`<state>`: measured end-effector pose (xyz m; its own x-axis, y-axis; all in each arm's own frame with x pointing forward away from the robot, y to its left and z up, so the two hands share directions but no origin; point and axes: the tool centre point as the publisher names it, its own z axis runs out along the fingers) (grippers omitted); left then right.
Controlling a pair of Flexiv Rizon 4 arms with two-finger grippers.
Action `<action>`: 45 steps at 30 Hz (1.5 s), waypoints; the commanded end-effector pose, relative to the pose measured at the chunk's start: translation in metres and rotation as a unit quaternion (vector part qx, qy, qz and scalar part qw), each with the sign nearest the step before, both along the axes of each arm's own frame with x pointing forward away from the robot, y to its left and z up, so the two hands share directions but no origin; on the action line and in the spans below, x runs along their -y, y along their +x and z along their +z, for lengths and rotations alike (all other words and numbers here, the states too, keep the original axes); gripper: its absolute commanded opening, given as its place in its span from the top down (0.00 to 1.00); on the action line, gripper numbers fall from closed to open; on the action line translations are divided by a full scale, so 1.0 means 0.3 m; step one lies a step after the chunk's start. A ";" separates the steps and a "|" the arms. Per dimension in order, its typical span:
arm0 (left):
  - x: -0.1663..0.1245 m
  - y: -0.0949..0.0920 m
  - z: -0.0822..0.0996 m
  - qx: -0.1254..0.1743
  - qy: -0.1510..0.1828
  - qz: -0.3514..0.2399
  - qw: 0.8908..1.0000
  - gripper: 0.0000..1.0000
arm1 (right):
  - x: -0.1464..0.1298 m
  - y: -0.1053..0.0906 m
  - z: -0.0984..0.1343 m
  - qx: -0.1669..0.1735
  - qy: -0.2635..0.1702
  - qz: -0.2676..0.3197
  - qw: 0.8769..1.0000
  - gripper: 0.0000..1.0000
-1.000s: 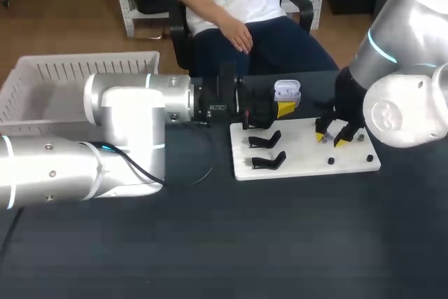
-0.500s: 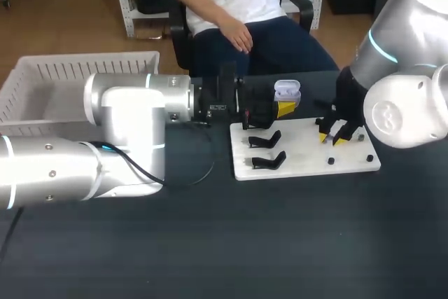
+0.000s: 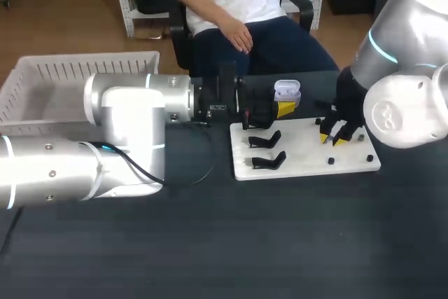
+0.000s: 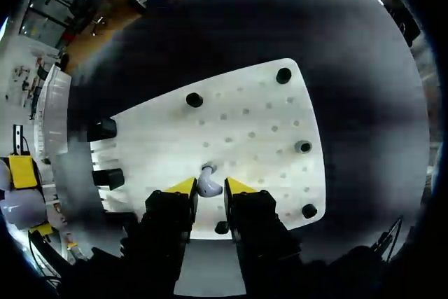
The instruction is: Pick up each earbud case from the left stands, insert the matching earbuds, close the lid, and place the case in the box.
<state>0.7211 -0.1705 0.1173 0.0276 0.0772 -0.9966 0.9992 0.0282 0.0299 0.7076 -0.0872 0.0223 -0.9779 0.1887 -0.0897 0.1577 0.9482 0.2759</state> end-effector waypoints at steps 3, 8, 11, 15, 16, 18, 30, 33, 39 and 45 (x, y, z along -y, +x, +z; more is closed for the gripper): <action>0.001 0.005 0.002 -0.001 0.002 -0.002 1.000 1.00 | 0.000 -0.005 -0.005 -0.001 0.000 -0.002 1.000 0.76; 0.001 0.005 0.002 -0.001 0.002 -0.002 1.000 1.00 | -0.001 -0.002 -0.010 -0.002 0.003 -0.003 1.000 0.78; 0.001 0.005 0.002 -0.001 0.002 -0.002 1.000 1.00 | -0.001 0.002 -0.012 -0.003 0.003 -0.003 1.000 0.79; 0.001 0.005 0.002 -0.001 0.002 -0.002 1.000 1.00 | -0.001 0.009 -0.015 -0.004 0.002 -0.002 1.000 0.86; 0.001 0.005 0.002 -0.001 0.002 -0.002 1.000 1.00 | -0.001 0.010 -0.014 -0.004 0.000 -0.001 1.000 0.93; 0.001 0.005 0.002 -0.001 0.002 -0.002 1.000 1.00 | -0.005 0.011 -0.012 -0.005 -0.003 0.003 1.000 1.00; 0.001 0.005 0.002 -0.001 0.002 -0.002 1.000 1.00 | 0.023 -0.057 0.112 0.018 -0.030 0.018 0.999 1.00; 0.001 0.005 0.002 -0.001 0.002 -0.002 1.000 1.00 | 0.029 -0.094 0.166 0.017 -0.037 0.038 0.998 1.00; 0.001 0.005 0.002 -0.001 0.002 -0.002 1.000 1.00 | 0.011 -0.169 0.267 0.005 -0.043 0.094 0.995 1.00; 0.001 0.005 0.002 -0.001 0.002 -0.002 1.000 1.00 | -0.046 -0.244 0.368 -0.005 -0.055 0.149 0.987 1.00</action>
